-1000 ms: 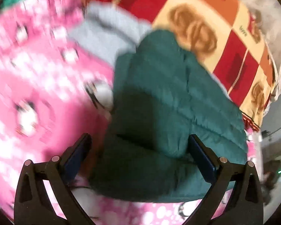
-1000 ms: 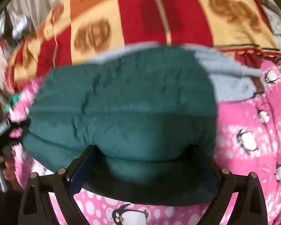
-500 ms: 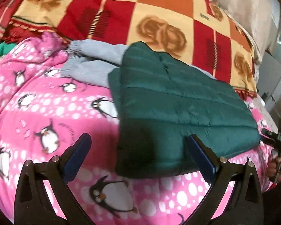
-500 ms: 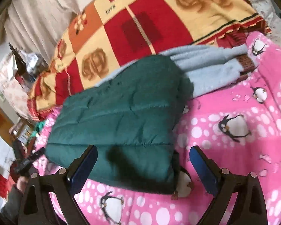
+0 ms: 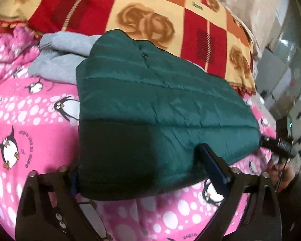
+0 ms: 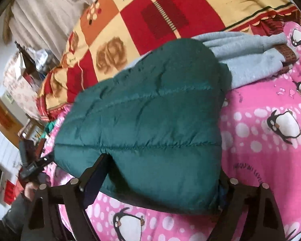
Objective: Fold large clothes
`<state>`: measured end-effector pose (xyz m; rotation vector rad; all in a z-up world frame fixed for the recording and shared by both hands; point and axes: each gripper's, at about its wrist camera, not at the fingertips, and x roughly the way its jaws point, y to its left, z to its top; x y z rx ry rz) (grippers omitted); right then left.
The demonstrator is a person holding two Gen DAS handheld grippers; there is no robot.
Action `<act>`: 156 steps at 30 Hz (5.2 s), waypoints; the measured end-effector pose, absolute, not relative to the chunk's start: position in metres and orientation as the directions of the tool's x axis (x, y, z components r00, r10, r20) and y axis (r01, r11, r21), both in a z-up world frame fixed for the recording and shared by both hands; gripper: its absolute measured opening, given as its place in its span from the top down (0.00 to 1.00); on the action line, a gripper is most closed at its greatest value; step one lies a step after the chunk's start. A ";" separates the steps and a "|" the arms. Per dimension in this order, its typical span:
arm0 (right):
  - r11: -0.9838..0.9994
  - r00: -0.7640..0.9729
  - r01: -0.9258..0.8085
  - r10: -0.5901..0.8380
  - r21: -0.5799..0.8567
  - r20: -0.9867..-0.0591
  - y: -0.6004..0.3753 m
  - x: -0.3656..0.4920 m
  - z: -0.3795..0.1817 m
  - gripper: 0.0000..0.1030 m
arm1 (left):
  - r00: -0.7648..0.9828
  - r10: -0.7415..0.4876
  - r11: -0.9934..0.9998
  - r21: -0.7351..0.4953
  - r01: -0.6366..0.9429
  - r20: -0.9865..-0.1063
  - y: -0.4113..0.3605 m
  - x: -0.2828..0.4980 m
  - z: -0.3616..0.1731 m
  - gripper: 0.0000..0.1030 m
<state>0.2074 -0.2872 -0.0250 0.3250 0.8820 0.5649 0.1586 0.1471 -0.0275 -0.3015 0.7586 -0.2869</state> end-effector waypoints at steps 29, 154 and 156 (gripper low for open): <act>0.815 0.587 -0.447 0.578 0.369 -0.567 -0.297 0.150 0.036 0.59 | 0.741 -0.351 0.925 -0.333 0.181 -0.573 0.138 0.092 -0.002 0.54; 0.966 0.626 -0.216 0.248 0.141 -0.739 -0.262 -0.032 0.093 0.02 | 0.614 -0.003 0.998 -0.038 -0.044 -0.789 0.011 -0.034 0.069 0.01; 0.966 0.644 -0.224 0.247 0.130 -0.725 -0.262 -0.048 0.105 0.02 | 0.632 -0.008 0.997 -0.058 -0.058 -0.775 0.006 -0.055 0.086 0.01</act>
